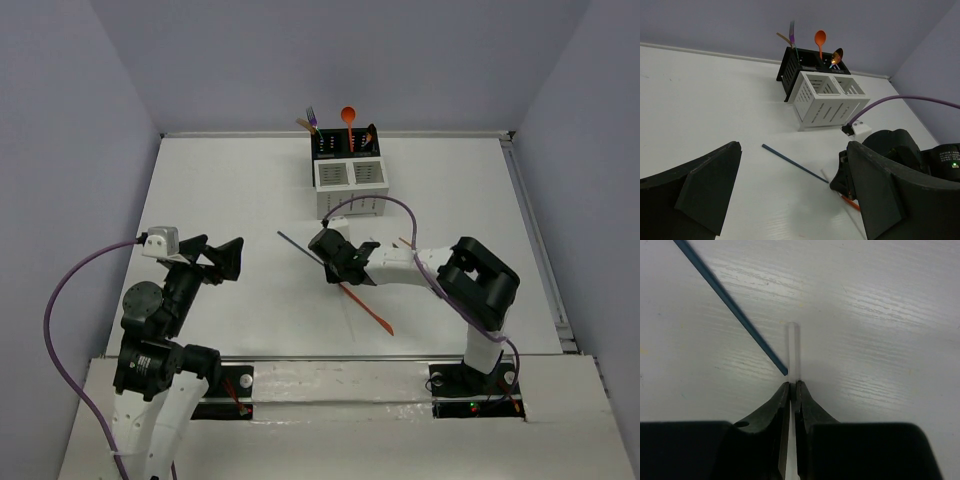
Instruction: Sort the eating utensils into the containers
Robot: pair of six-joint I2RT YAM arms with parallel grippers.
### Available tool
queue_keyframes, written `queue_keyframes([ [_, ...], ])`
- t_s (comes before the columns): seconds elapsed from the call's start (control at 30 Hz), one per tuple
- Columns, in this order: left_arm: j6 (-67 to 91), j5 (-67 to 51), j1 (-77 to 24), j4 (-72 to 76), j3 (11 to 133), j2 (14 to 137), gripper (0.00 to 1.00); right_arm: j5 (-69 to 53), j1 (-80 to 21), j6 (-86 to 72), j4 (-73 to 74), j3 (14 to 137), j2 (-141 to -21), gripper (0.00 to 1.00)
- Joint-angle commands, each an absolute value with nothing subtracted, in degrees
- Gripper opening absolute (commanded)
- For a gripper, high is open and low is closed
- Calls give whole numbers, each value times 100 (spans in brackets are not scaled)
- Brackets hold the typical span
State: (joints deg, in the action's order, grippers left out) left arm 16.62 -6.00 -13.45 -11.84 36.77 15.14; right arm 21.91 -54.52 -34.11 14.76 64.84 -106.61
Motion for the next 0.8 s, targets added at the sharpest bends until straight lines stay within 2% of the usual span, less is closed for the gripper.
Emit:
queue_keyframes([
  [0.0,1652,-633,-1380,-879,3744,1468,99,2372,-5546,-3577,1327,6600,-10697,7],
  [0.27,1652,-642,-1433,-888,3744,1485,99,2856,-5546,-3033,1011,6740,-9713,7],
  [0.5,1652,-615,-1433,-888,3744,1468,99,3014,-5406,-2532,757,6979,-9317,7],
  [0.6,1652,-615,-1433,-896,3753,1503,99,3094,-5134,-1830,46,7066,-8948,7],
  [0.77,1652,-589,-1433,-897,3753,1512,99,3173,-4475,-933,-1954,7180,-8657,7],
])
